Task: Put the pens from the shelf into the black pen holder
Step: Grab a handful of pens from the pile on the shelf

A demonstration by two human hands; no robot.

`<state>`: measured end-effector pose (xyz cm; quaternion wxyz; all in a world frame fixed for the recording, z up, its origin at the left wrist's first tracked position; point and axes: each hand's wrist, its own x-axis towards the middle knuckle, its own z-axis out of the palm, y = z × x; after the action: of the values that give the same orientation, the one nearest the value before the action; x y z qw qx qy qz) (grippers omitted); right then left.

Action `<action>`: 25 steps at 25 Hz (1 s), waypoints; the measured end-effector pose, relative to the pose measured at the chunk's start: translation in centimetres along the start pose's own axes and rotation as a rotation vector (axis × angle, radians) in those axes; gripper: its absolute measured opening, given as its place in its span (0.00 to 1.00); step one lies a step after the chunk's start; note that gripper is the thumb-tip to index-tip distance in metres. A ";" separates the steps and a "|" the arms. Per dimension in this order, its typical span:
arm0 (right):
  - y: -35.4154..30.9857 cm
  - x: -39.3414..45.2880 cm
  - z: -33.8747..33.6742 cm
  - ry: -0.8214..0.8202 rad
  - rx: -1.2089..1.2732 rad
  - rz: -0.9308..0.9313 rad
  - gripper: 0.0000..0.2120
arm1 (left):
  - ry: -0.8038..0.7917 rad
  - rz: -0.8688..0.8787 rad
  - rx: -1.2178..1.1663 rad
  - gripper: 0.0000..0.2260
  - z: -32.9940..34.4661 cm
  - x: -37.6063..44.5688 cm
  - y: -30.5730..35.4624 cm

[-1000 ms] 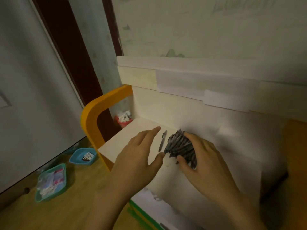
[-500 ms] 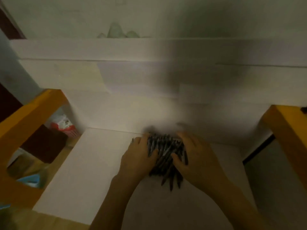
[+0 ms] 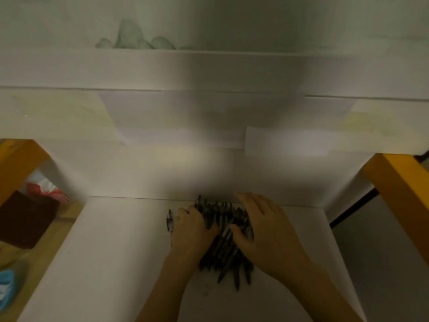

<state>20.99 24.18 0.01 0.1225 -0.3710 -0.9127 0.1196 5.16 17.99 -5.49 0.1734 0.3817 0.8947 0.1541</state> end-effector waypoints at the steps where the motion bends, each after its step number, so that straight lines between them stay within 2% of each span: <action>1: 0.0 0.2 0.1 0.000 -0.008 -0.005 0.30 | 0.001 0.013 0.002 0.25 0.1 0.0 0.0; 3: -0.2 0.4 0.3 -0.012 -0.024 -0.015 0.30 | 0.010 0.039 0.002 0.20 0.2 0.0 -0.1; 7: -0.7 0.9 0.5 -0.024 -0.025 -0.035 0.29 | 0.041 0.059 -0.192 0.16 0.6 0.3 -0.7; 12: -0.8 1.0 0.6 -0.025 -0.030 -0.039 0.29 | 0.070 0.096 -0.327 0.09 0.5 0.7 -1.1; 18: -1.1 1.0 0.0 -0.016 -0.034 -0.031 0.28 | 0.082 0.119 -0.357 0.14 -0.1 1.2 -1.0; 22: -1.6 1.0 -0.7 -0.029 -0.029 -0.033 0.29 | 0.068 0.087 -0.437 0.09 -0.7 1.1 -1.1; 25: -2.1 0.9 -1.2 -0.021 -0.042 -0.028 0.28 | 0.081 0.087 -0.494 0.11 -1.6 0.8 -1.2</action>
<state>19.36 23.48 1.88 0.1067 -0.3592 -0.9214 0.1025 3.15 17.53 -4.69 0.2185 0.3593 0.8188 0.3908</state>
